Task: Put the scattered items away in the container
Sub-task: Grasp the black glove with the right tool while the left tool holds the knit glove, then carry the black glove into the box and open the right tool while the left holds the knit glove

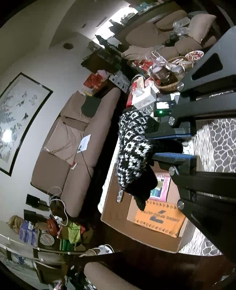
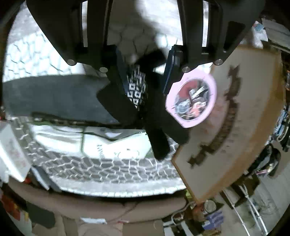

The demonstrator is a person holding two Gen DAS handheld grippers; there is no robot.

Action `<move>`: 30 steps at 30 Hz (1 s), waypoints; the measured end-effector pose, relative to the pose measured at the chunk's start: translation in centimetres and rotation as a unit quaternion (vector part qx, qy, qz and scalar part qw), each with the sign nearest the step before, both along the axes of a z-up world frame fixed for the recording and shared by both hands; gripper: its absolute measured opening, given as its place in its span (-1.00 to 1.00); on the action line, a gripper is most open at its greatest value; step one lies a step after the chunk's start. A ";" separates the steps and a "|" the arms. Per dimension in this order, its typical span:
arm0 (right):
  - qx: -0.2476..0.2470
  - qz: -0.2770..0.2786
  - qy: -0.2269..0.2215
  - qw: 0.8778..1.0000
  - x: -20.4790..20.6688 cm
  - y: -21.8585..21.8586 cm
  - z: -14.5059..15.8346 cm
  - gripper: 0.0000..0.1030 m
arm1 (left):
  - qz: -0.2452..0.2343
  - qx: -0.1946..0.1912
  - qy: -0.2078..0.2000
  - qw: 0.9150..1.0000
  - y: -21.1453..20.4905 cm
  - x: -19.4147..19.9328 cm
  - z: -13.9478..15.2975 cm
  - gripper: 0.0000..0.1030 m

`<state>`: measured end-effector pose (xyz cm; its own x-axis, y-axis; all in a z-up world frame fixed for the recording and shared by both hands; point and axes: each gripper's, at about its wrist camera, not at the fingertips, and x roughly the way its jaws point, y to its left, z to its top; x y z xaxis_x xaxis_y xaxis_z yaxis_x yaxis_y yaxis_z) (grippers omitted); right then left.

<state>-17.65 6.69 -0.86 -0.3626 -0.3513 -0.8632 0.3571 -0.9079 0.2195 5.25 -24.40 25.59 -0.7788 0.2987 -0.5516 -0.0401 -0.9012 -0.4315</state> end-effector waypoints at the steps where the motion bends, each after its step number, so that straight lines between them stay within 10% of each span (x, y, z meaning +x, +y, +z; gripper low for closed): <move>1: -0.002 0.001 -0.004 1.000 -0.4 0.3 -0.8 -0.49 | 0.002 0.000 -0.003 1.000 -0.4 -0.1 -0.3 -0.76; 4: -0.018 0.011 -0.015 1.000 -1.4 -0.1 -2.2 -0.87 | 0.009 0.007 -0.011 1.000 -1.6 -0.5 -1.3 -0.76; 9: -0.033 0.004 -0.020 0.999 -1.6 1.0 -1.7 -0.92 | 0.020 0.025 -0.018 0.999 -3.6 -0.8 -2.6 -0.76; 18: -0.052 0.034 0.081 0.995 2.2 2.1 11.6 -0.93 | 0.041 0.033 -0.008 0.999 -6.8 1.2 -2.6 -0.76; 25: -0.040 0.123 0.148 0.980 4.3 -6.9 22.3 -0.93 | 0.049 0.044 0.001 0.998 -8.8 2.4 -2.5 -0.76; 30: 0.006 0.177 0.153 0.972 2.6 -16.2 22.5 -0.93 | 0.058 0.054 0.005 0.997 -10.5 3.2 -2.8 -0.76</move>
